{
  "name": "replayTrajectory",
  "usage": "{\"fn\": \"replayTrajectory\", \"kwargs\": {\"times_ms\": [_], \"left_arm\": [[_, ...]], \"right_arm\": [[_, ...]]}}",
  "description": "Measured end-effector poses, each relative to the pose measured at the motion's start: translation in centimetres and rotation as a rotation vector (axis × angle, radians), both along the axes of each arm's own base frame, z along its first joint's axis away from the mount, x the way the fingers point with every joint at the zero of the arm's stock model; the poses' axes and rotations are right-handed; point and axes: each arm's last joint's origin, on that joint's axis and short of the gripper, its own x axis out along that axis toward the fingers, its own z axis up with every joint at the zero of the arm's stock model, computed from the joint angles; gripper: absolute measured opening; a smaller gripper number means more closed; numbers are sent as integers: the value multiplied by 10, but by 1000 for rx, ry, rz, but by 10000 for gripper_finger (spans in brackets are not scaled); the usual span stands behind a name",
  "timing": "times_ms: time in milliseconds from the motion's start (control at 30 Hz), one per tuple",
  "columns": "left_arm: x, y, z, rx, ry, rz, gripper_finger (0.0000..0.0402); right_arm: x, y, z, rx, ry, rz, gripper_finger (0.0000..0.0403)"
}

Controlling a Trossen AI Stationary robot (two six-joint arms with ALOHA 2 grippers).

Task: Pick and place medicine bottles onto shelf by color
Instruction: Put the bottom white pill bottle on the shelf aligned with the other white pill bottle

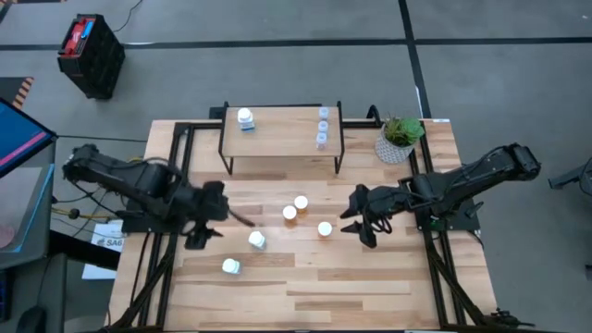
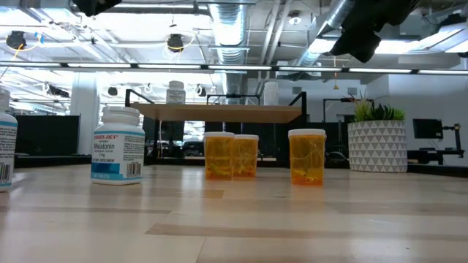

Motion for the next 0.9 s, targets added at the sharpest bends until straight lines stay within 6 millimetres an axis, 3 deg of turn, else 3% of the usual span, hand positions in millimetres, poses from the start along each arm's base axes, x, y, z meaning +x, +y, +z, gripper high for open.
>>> {"fn": "replayTrajectory", "kwargs": {"times_ms": [333, 500, 700, 900], "left_arm": [[-3, -47, -69, 44, -30, -163, 238], [-4, -67, -82, 142, -49, -181, 238], [2, -90, -99, 136, -12, -187, 238], [8, -100, -117, 169, 41, -191, 238]], "right_arm": [[-1, 3, 0, -1, -1, 9, 224], [-1, 3, 0, -2, -1, 8, 224], [-1, 3, 0, -2, -1, 8, 224], [-1, 3, 0, -2, -1, 8, 224]]}}
